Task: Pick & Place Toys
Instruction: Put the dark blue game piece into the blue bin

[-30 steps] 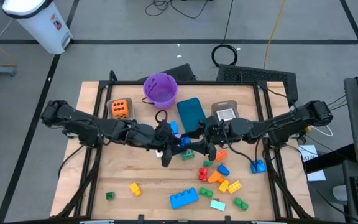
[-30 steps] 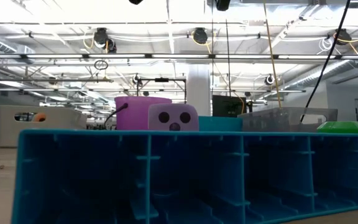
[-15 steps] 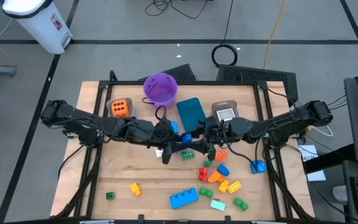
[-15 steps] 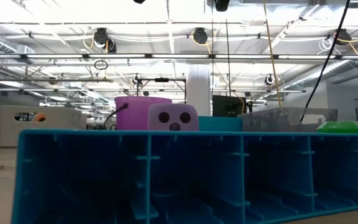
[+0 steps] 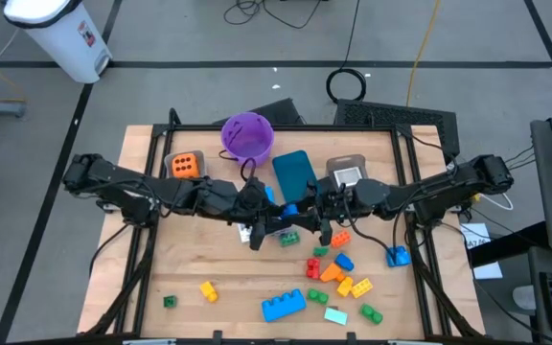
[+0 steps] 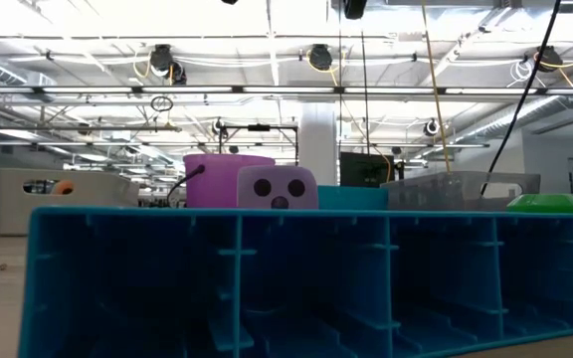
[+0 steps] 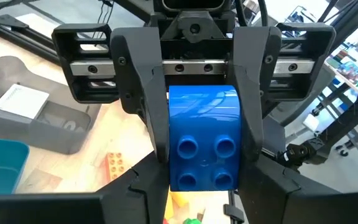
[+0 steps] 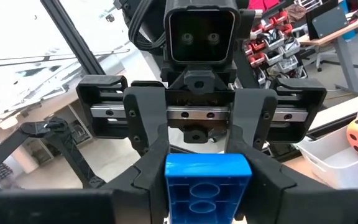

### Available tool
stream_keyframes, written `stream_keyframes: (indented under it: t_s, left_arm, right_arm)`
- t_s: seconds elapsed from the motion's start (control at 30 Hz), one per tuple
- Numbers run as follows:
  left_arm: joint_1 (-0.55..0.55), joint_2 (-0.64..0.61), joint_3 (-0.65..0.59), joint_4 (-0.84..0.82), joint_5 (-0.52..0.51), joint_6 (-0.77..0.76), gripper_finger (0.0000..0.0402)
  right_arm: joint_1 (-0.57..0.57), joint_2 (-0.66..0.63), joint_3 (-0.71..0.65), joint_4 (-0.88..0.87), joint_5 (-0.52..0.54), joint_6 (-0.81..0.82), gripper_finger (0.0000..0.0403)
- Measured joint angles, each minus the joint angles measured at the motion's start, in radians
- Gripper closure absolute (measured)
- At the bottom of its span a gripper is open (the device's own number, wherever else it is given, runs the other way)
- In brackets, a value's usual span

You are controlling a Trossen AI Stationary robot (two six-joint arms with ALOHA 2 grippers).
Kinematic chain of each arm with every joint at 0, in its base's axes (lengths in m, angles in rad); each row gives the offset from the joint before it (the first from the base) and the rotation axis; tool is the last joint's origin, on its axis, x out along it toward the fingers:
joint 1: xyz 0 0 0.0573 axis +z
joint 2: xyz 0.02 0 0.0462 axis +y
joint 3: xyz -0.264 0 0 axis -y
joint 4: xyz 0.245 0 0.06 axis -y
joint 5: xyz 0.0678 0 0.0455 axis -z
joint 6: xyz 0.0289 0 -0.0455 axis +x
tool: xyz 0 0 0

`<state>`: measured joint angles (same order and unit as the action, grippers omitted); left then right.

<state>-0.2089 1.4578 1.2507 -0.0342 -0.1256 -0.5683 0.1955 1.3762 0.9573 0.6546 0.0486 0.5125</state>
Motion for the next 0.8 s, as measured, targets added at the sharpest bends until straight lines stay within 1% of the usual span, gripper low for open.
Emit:
stream_keyframes:
  t_s: [0.1,0.17,0.43,0.53,0.63,0.8]
  left_arm:
    - [0.006,0.0,0.0,-0.001,0.03,0.006,0.0237]
    - [0.016,0.0,0.0,-0.001,0.056,-0.01,0.023]
    - [0.063,0.0,-0.001,-0.001,0.171,-0.044,0.0162]
    - [0.084,0.001,-0.001,0.006,0.222,-0.044,0.0146]
    - [0.1,-0.015,-0.001,0.003,0.243,-0.046,0.0141]
    - [0.129,-0.059,-0.002,0.007,0.25,-0.02,0.0147]
  right_arm:
    - [0.0,0.0,0.0,-0.001,0.001,-0.001,0.0261]
    - [0.0,0.0,0.0,-0.001,0.0,0.002,0.0256]
    - [-0.002,-0.002,0.0,0.005,-0.005,-0.036,0.0263]
    - [-0.015,-0.019,0.0,-0.008,-0.006,-0.049,0.0259]
    - [-0.041,-0.053,-0.001,-0.03,-0.006,-0.065,0.0256]
    - [-0.085,-0.13,0.0,-0.086,-0.002,-0.107,0.0262]
